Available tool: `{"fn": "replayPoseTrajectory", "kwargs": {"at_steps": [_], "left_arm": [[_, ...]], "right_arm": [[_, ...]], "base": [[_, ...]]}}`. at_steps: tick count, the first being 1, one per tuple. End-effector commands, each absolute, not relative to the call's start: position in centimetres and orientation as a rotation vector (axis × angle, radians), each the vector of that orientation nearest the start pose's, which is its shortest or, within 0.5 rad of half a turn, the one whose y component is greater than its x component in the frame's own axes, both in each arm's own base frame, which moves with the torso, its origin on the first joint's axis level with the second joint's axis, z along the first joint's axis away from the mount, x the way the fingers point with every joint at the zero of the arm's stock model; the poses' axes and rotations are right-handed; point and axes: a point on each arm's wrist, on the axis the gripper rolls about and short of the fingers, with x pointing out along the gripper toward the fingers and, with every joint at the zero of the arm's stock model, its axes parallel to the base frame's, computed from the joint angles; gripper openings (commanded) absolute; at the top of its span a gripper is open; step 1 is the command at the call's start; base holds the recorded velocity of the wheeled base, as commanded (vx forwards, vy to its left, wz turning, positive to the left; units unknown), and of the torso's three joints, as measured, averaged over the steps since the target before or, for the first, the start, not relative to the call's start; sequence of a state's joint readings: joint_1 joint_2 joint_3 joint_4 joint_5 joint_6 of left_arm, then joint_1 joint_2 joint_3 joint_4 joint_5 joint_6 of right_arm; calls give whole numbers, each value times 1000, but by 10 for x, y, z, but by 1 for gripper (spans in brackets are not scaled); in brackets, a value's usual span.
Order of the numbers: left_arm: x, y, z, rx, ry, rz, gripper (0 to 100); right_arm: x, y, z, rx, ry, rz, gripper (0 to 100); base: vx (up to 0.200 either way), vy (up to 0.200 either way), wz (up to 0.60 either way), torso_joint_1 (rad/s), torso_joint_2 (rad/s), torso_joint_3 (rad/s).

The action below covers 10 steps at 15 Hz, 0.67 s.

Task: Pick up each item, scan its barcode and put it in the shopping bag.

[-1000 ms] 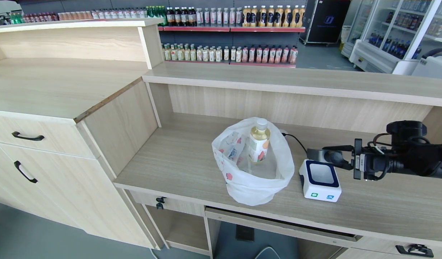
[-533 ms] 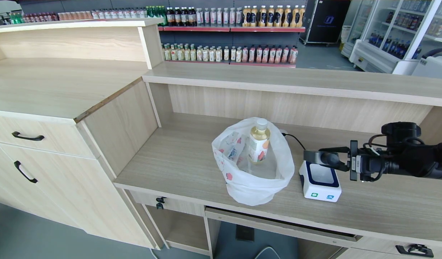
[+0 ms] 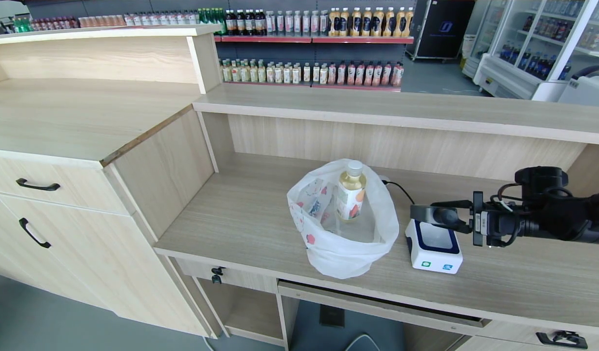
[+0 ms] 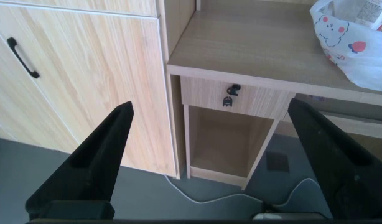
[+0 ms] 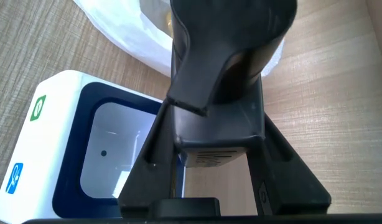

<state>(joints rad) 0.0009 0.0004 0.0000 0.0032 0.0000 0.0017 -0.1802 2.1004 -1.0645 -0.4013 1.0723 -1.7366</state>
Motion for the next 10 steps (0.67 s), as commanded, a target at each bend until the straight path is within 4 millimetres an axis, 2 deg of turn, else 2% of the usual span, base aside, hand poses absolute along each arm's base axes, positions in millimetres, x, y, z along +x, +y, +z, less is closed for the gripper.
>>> {"fn": "replayPoseTrajectory", "kwargs": {"at_steps": [1, 2, 3, 4, 6, 7, 8, 10], "left_arm": [[-23, 0, 75, 2, 3, 2, 100], [-23, 0, 75, 2, 3, 2, 100], [-23, 0, 75, 2, 3, 2, 100], [-23, 0, 75, 2, 3, 2, 100], [-23, 0, 75, 2, 3, 2, 100], [-23, 0, 75, 2, 3, 2, 100], [-23, 0, 75, 2, 3, 2, 100], [-23, 0, 75, 2, 3, 2, 100]], "right_arm": [[376, -45, 95, -1194, -341, 1028, 0], [377, -44, 101, -1185, -342, 1023, 0], [379, -40, 119, -1147, -346, 1011, 0], [376, -37, 148, -1055, -347, 998, 0], [348, -46, 206, -850, -284, 932, 0], [339, -49, 219, -772, -253, 914, 0], [318, -56, 244, -634, -160, 792, 0], [301, -63, 260, -440, 7, 452, 0]], "base": [[0, 0, 0, 0, 0, 0], [0, 0, 0, 0, 0, 0], [0, 0, 0, 0, 0, 0], [0, 0, 0, 0, 0, 0], [0, 0, 0, 0, 0, 0], [0, 0, 0, 0, 0, 0], [0, 0, 0, 0, 0, 0], [0, 0, 0, 0, 0, 0]]}}
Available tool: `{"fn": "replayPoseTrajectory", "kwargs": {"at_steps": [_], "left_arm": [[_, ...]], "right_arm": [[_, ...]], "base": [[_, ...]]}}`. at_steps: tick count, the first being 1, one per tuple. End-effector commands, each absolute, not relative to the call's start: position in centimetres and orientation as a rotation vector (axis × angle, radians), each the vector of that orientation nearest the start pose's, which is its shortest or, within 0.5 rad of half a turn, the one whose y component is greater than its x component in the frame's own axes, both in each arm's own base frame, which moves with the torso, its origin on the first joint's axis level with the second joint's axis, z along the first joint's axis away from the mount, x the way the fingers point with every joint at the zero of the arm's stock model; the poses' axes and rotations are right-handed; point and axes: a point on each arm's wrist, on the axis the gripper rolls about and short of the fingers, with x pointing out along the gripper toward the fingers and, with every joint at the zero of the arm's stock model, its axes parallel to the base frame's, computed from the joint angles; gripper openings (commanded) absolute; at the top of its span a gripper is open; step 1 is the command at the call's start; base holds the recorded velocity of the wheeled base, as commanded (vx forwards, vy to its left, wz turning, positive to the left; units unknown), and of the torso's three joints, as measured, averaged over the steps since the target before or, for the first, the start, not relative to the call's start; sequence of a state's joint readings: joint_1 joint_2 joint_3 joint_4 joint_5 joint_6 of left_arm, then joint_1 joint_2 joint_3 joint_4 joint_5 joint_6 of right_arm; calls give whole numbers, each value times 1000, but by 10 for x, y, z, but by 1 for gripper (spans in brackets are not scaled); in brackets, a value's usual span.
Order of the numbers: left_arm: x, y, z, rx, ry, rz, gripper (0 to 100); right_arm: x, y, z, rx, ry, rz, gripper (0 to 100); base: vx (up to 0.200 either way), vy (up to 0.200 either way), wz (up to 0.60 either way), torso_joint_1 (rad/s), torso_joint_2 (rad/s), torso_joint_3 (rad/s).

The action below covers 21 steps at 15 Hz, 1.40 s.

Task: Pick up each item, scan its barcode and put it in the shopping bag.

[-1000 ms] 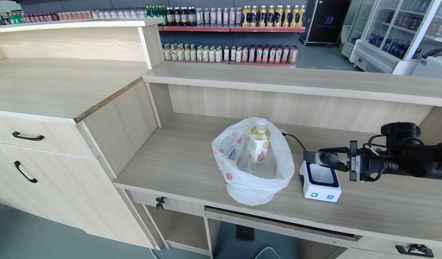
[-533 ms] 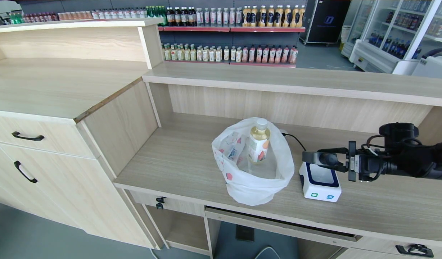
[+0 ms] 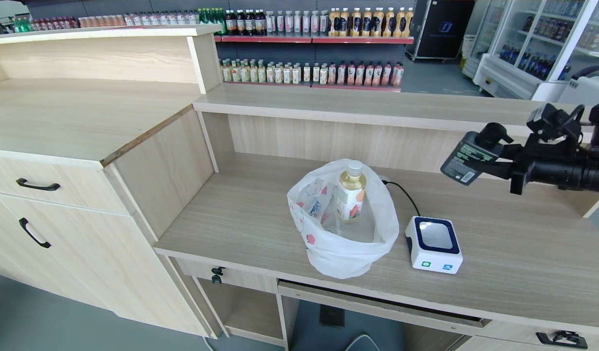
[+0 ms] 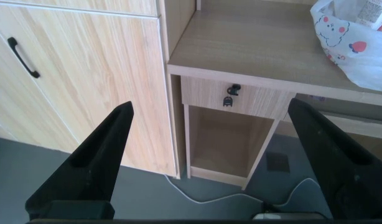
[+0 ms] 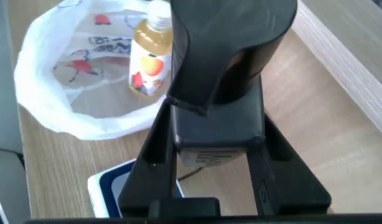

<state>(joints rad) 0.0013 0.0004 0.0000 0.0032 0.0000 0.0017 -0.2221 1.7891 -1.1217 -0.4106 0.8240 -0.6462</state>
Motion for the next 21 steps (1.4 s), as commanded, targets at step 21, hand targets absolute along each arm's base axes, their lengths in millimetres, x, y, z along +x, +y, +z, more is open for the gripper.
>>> {"fn": "replayPoseTrajectory", "kwargs": {"at_steps": [21], "left_arm": [[-23, 0, 75, 2, 3, 2, 100]], "right_arm": [[255, 14, 200, -331, 238, 583, 0]], "base": [[0, 0, 114, 0, 0, 0]]}}
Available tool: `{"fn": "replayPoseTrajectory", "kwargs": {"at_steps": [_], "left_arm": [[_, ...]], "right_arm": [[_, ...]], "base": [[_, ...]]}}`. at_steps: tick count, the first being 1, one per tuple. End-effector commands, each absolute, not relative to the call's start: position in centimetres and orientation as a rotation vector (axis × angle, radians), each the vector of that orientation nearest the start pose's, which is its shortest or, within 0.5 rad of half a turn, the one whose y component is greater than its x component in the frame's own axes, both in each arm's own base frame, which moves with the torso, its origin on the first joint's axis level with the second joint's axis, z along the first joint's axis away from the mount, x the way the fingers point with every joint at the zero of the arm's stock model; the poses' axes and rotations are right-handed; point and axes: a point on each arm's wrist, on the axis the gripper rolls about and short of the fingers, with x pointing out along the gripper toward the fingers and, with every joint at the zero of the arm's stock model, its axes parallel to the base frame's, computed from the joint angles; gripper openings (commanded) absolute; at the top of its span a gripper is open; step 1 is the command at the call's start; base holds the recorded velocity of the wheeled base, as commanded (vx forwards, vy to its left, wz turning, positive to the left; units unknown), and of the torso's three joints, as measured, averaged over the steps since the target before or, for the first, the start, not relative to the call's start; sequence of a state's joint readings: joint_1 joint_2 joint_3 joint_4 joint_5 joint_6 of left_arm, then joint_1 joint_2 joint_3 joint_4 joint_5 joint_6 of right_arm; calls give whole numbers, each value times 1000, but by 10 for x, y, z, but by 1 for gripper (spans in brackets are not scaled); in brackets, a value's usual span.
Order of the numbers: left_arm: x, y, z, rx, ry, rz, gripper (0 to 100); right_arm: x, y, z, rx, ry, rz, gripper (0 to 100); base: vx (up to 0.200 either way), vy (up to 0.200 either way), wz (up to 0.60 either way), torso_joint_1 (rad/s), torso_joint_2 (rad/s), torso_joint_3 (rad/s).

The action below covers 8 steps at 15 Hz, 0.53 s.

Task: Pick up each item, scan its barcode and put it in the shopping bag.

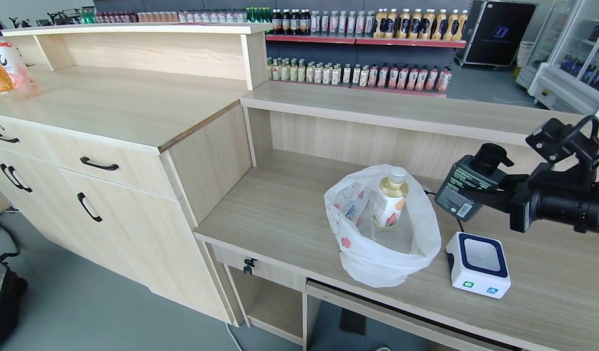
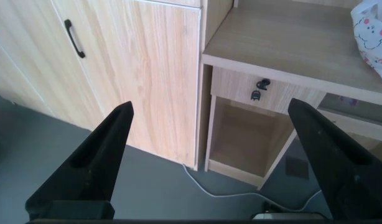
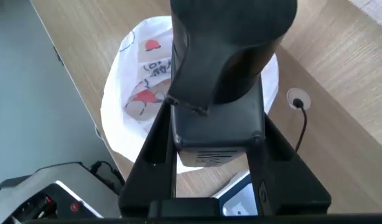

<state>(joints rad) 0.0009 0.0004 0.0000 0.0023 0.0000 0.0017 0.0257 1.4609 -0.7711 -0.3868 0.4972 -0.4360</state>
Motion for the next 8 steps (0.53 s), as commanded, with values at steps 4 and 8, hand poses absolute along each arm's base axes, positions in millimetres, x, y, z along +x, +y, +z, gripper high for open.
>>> {"fn": "replayPoseTrajectory", "kwargs": {"at_steps": [4, 8], "left_arm": [[-23, 0, 75, 2, 2, 2, 100], [-23, 0, 75, 2, 3, 2, 100]], "right_arm": [[274, -2, 154, -298, 313, 652, 0], [297, -4, 128, -313, 249, 783, 0]], "base": [[0, 0, 0, 0, 0, 0], [0, 0, 0, 0, 0, 0]]}}
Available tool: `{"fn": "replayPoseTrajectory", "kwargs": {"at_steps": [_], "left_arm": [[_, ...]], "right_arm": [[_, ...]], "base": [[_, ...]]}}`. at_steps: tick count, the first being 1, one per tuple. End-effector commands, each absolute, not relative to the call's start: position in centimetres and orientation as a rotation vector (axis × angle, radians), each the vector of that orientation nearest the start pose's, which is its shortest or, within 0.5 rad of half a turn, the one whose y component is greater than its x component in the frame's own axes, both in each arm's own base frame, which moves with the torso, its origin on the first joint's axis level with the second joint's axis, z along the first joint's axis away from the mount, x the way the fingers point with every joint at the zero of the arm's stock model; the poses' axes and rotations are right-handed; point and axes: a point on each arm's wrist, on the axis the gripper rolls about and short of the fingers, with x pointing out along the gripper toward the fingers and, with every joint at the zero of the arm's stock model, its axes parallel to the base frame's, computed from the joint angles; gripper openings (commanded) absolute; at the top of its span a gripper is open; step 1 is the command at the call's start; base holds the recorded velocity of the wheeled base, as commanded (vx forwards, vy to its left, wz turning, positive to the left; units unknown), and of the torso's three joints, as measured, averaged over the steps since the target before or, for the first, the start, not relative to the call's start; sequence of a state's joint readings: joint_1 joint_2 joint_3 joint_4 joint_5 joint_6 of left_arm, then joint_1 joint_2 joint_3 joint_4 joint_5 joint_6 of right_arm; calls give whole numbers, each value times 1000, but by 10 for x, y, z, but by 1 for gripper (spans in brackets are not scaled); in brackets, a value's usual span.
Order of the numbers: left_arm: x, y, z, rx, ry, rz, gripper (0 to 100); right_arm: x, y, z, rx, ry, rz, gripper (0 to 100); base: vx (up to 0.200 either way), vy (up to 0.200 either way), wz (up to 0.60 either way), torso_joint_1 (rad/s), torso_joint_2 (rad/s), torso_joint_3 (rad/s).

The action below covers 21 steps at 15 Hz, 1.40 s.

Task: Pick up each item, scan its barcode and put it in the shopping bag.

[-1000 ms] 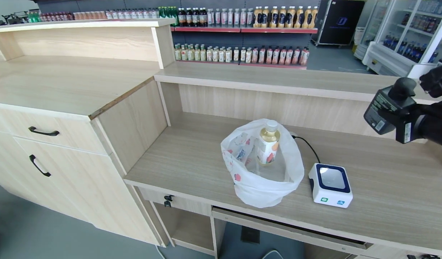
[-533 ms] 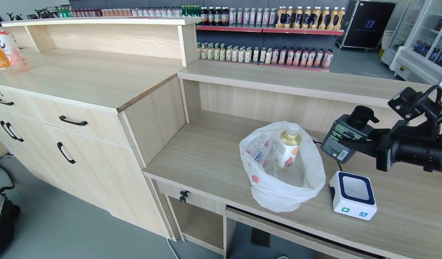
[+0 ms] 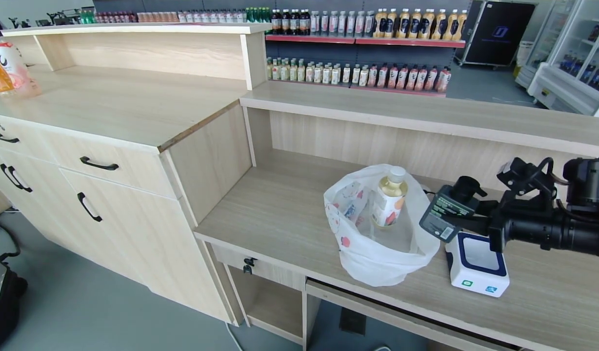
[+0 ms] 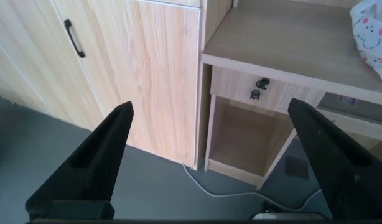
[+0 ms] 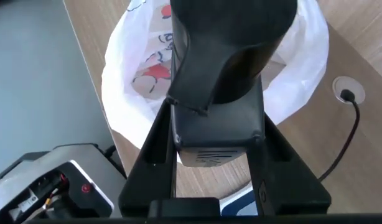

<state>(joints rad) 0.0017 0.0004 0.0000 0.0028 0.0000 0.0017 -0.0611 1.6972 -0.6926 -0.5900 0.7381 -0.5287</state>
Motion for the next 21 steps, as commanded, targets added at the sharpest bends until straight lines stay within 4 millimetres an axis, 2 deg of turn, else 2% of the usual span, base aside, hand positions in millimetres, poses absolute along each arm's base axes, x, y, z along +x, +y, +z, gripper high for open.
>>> {"fn": "replayPoseTrajectory", "kwargs": {"at_steps": [1, 6, 8, 13, 18, 21], "left_arm": [[-23, 0, 75, 2, 3, 2, 100], [-23, 0, 75, 2, 3, 2, 100], [-23, 0, 75, 2, 3, 2, 100], [-23, 0, 75, 2, 3, 2, 100], [-23, 0, 75, 2, 3, 2, 100], [-23, 0, 75, 2, 2, 2, 100]], "right_arm": [[300, -4, 124, -329, 238, 801, 0], [310, -3, 98, -370, 242, 893, 0], [316, -3, 93, -363, 246, 903, 0], [336, 12, 99, -391, 176, 944, 0], [346, 16, 77, -388, 187, 959, 0], [360, 16, 66, -396, 167, 955, 0]], "base": [[0, 0, 0, 0, 0, 0], [0, 0, 0, 0, 0, 0], [0, 0, 0, 0, 0, 0], [0, 0, 0, 0, 0, 0], [0, 0, 0, 0, 0, 0], [0, 0, 0, 0, 0, 0]]}}
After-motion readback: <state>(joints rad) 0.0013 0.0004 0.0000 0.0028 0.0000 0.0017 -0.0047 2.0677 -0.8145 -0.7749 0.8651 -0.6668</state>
